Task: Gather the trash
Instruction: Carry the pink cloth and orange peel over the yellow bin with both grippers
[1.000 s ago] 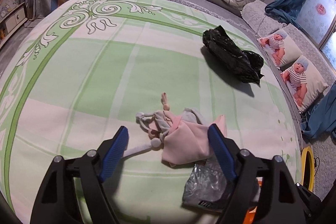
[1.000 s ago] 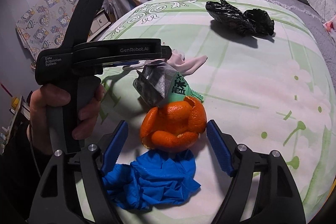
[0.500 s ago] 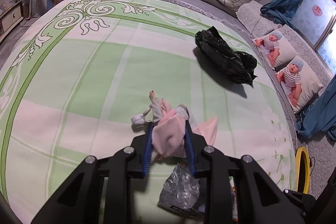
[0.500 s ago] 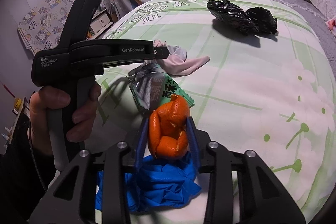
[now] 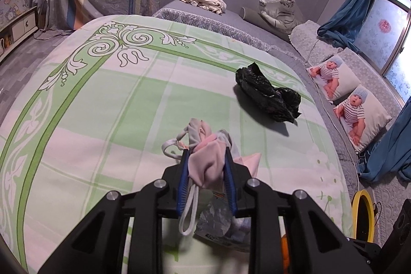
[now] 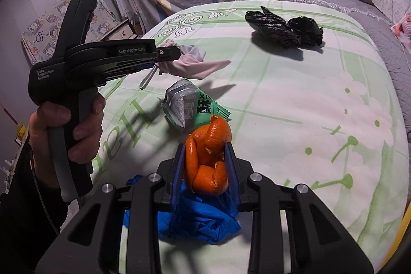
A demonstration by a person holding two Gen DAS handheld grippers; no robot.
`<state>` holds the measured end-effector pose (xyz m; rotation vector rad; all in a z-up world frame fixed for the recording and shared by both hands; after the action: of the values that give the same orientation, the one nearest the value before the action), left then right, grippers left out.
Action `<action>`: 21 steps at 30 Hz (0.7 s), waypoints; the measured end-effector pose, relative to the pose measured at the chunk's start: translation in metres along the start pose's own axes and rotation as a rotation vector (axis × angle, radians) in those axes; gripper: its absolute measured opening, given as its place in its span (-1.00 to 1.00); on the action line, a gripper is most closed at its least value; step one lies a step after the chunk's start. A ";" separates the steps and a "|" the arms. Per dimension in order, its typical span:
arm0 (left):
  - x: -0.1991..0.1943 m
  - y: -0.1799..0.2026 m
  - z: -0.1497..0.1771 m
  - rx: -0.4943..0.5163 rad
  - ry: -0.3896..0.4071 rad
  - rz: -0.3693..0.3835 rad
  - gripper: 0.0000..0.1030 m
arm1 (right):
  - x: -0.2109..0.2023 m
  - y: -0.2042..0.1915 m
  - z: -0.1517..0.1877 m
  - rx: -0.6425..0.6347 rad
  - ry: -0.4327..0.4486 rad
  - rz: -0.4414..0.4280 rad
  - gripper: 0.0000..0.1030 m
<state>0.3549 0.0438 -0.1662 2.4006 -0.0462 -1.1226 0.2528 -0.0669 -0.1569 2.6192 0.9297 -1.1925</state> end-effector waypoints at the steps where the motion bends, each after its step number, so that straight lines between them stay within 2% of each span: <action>1: -0.002 0.001 0.000 0.001 0.003 0.002 -0.55 | -0.003 0.001 0.001 0.002 0.005 0.002 -0.45; 11: -0.036 0.024 0.002 0.030 0.058 0.034 -0.55 | -0.038 0.013 0.009 0.043 0.063 0.014 -0.45; 21: -0.063 0.051 0.002 0.051 0.101 0.075 -0.55 | -0.080 0.038 0.012 0.088 0.142 0.069 -0.45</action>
<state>0.3203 0.0128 -0.0996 2.4753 -0.1320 -0.9763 0.2267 -0.1401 -0.1124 2.8120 0.8185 -1.0662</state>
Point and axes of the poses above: each gripper's, at about its wrist camera, not at the fingertips, and x roughly the way its jaws point, y to its right, z to its underside, the point moved 10 cm from there along x, roughly the way its jaws point, and after that the axes turned 14 degrees about -x, right-handed, at the moved point
